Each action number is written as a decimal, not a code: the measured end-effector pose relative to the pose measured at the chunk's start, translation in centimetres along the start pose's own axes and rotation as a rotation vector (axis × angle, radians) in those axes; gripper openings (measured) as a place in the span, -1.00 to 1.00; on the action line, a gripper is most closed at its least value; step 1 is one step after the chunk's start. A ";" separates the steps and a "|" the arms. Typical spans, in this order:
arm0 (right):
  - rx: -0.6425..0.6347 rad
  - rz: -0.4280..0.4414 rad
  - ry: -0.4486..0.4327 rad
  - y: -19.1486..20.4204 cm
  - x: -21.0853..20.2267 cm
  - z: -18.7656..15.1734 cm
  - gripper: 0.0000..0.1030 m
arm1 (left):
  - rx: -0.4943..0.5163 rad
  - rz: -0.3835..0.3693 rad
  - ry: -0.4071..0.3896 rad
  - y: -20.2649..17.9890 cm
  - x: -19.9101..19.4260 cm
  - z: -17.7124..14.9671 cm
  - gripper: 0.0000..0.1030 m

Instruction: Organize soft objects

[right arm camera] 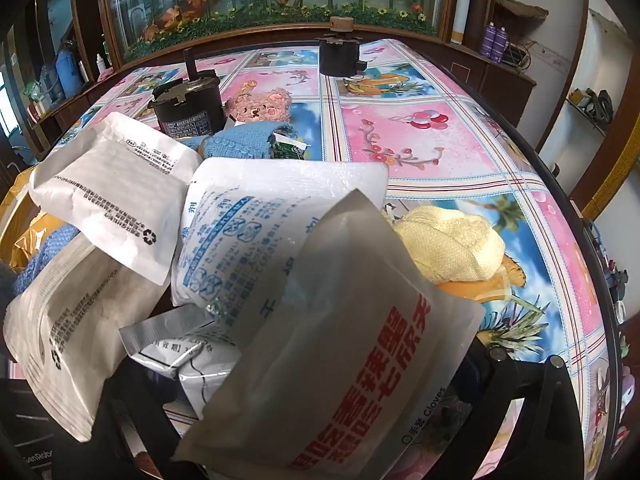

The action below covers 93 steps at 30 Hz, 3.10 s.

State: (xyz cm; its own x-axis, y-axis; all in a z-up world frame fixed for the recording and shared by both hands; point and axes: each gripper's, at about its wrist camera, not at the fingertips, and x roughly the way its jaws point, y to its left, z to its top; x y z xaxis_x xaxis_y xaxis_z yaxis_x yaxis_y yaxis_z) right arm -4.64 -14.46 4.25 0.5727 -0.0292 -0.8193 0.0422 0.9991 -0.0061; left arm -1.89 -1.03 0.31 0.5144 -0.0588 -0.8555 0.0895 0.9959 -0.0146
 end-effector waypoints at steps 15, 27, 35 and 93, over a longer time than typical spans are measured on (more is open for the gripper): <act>-0.073 0.049 0.088 0.7 -1.1 -1.3 1.00 | -0.035 -0.112 -0.239 8.2 -12.7 -1.5 0.72; -0.090 0.093 0.022 -2.5 -6.0 -2.3 0.97 | 0.092 -0.146 -0.209 6.7 -12.1 -4.2 0.72; 0.024 0.188 -0.246 -6.2 -12.1 -2.9 0.99 | 0.150 -0.159 -0.165 4.6 -9.7 -4.3 0.72; -0.135 0.619 -0.023 -2.5 -17.1 -4.9 0.07 | -0.042 -0.465 -0.259 9.2 -14.8 -3.6 -0.20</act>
State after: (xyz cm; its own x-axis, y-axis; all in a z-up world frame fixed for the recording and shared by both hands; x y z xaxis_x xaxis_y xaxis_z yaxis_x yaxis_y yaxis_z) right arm -18.53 -16.34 15.46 0.4753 0.5563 -0.6816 -0.4054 0.8261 0.3915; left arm -11.74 9.24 11.03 0.6229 -0.5045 -0.5979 0.3268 0.8622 -0.3871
